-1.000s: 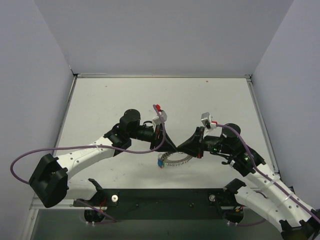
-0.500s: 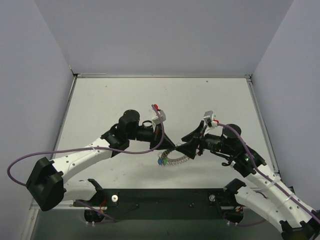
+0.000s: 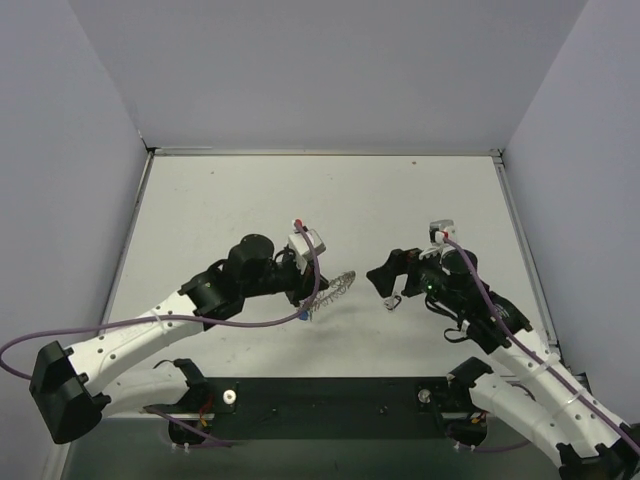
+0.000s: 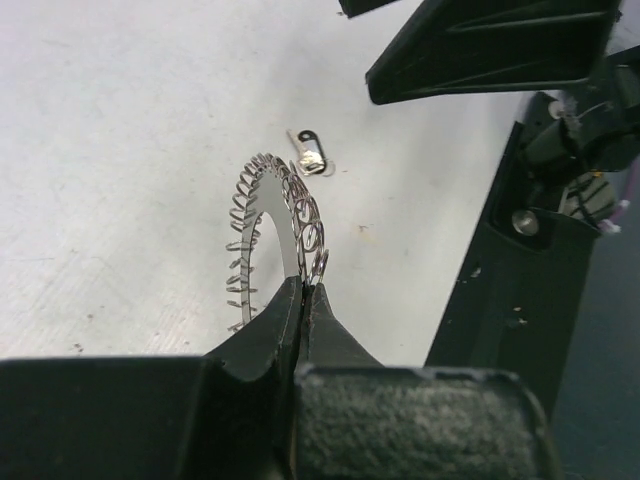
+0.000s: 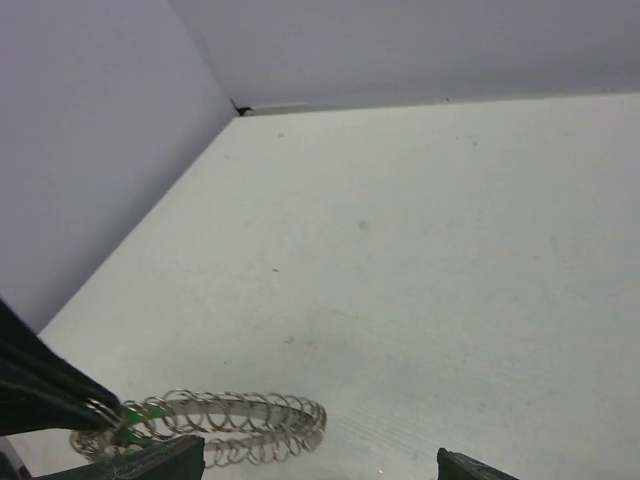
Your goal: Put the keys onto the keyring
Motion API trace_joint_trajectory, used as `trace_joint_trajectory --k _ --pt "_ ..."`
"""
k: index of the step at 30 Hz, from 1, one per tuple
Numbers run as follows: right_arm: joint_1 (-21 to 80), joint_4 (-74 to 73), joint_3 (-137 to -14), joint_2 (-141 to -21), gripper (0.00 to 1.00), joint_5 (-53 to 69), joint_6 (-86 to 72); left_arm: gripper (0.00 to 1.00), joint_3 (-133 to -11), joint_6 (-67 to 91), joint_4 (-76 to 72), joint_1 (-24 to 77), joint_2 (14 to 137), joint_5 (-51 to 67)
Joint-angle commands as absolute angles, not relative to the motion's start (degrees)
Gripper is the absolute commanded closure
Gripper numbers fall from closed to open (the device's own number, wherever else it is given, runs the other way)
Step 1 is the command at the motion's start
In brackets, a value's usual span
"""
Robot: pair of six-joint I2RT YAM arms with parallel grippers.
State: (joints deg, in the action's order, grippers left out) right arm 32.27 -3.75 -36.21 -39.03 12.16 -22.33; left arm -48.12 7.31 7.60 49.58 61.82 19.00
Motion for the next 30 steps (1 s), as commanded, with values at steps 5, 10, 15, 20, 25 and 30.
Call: trace_joint_trajectory --k 5,10,15,20,25,30 --pt "31.1 -14.4 -39.6 -46.9 0.02 0.6 -26.8 1.0 -50.6 0.4 11.3 55.5 57.5 0.5" --pt "29.6 -19.8 -40.5 -51.9 0.02 -2.0 -28.6 1.0 -50.0 -1.2 12.2 57.6 55.6 -7.0" --pt "28.4 -23.4 -41.6 -58.4 0.04 -1.3 -29.4 1.0 -50.3 -2.5 13.8 59.8 55.9 -13.6" --pt "28.0 -23.9 -41.7 -60.9 0.04 -0.7 -29.6 1.0 -50.1 -3.5 14.1 61.9 56.7 -17.5" --pt "27.1 -23.9 -41.3 -62.0 0.05 -0.4 -29.4 1.0 -49.3 -4.1 13.0 62.5 55.8 -19.6" --pt "25.6 -23.8 -41.7 -64.7 0.11 2.8 -29.4 1.0 -49.6 -4.2 13.2 62.6 56.7 -19.3"
